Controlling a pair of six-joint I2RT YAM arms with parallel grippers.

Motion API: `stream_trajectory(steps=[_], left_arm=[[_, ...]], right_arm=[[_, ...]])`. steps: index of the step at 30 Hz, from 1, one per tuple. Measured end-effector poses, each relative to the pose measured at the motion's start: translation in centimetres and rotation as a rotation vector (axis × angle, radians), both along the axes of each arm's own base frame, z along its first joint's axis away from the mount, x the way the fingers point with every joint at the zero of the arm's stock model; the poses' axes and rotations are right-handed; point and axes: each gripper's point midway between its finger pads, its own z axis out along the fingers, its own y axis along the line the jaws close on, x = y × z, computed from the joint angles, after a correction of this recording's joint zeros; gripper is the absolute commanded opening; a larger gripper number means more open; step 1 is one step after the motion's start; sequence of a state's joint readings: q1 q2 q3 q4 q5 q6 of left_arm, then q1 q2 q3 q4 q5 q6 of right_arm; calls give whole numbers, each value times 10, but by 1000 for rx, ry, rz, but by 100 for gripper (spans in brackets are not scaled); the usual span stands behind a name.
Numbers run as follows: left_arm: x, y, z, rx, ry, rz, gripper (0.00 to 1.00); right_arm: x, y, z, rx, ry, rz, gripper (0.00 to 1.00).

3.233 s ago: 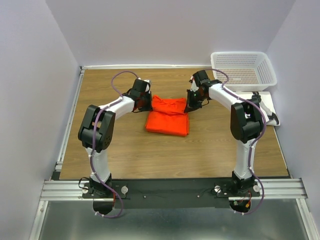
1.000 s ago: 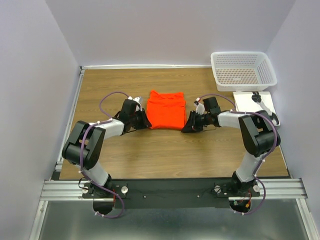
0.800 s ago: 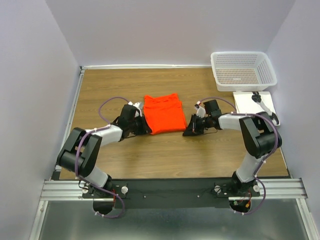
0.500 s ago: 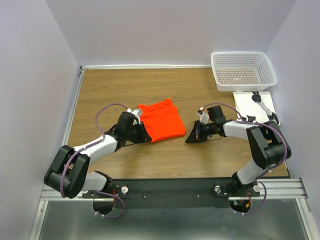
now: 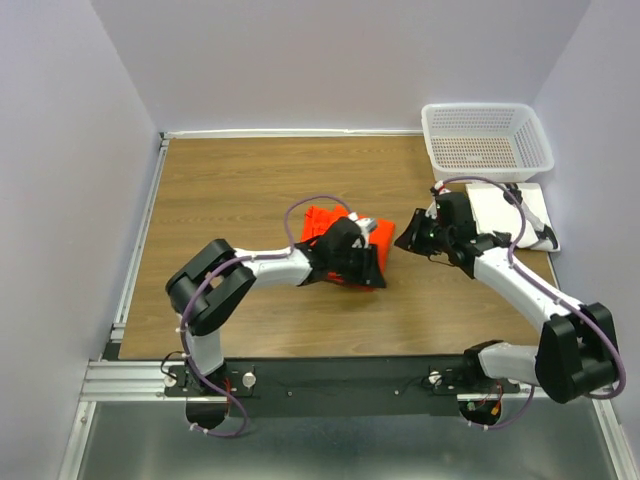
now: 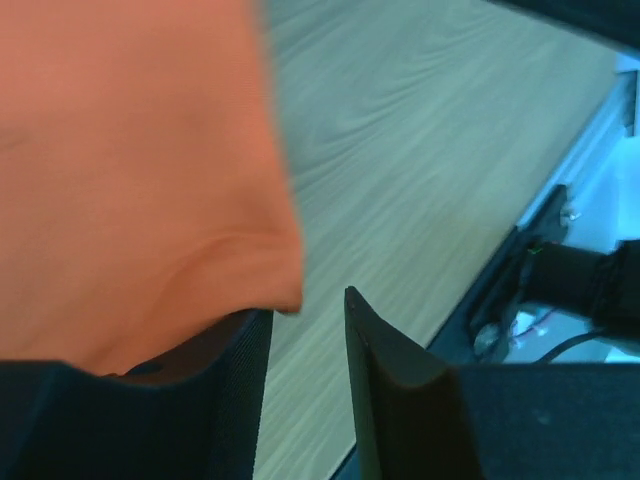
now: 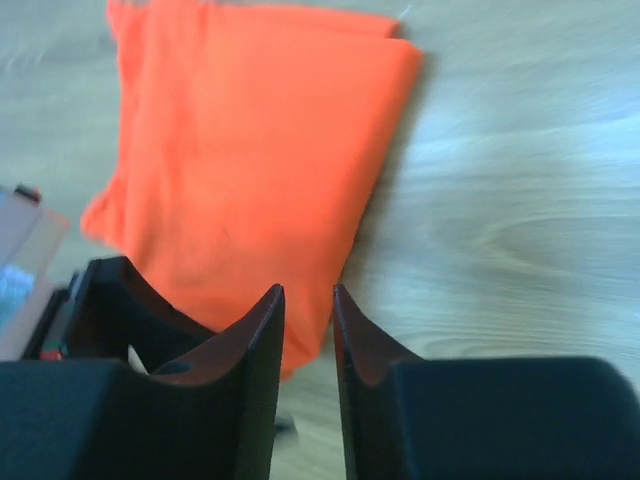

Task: Fold and stack the t-shirts
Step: Fold the tshirt

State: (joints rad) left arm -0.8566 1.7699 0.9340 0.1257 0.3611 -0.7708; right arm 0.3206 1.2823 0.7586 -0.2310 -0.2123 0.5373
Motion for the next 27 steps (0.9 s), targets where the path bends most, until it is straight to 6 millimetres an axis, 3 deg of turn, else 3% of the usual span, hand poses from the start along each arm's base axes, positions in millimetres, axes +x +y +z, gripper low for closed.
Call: stream_trajectory(steps=[3, 7, 9, 11, 15, 18, 21, 25, 27], left_arm=[[2, -44, 29, -76, -58, -62, 72], [4, -59, 58, -144, -116, -76, 79], [10, -49, 66, -149, -135, -45, 79], [20, -26, 77, -155, -156, 8, 79], [60, 36, 105, -174, -212, 169, 72], [88, 84, 118, -161, -269, 291, 65], [103, 116, 118, -125, -306, 357, 64], [120, 140, 94, -51, -292, 391, 70], [127, 148, 71, -4, -254, 396, 75]], right_arm=[[7, -21, 17, -73, -70, -89, 37], [11, -38, 33, -133, -113, -162, 39], [12, -42, 39, -146, -122, -181, 41], [14, -43, 47, -145, -133, -186, 42], [21, -35, 64, -121, -141, -164, 43], [33, -17, 74, -99, -138, -120, 43], [37, 26, 79, -101, -127, -27, 44], [34, 88, 69, -122, -94, 87, 47], [34, 116, 50, -153, -51, 118, 48]])
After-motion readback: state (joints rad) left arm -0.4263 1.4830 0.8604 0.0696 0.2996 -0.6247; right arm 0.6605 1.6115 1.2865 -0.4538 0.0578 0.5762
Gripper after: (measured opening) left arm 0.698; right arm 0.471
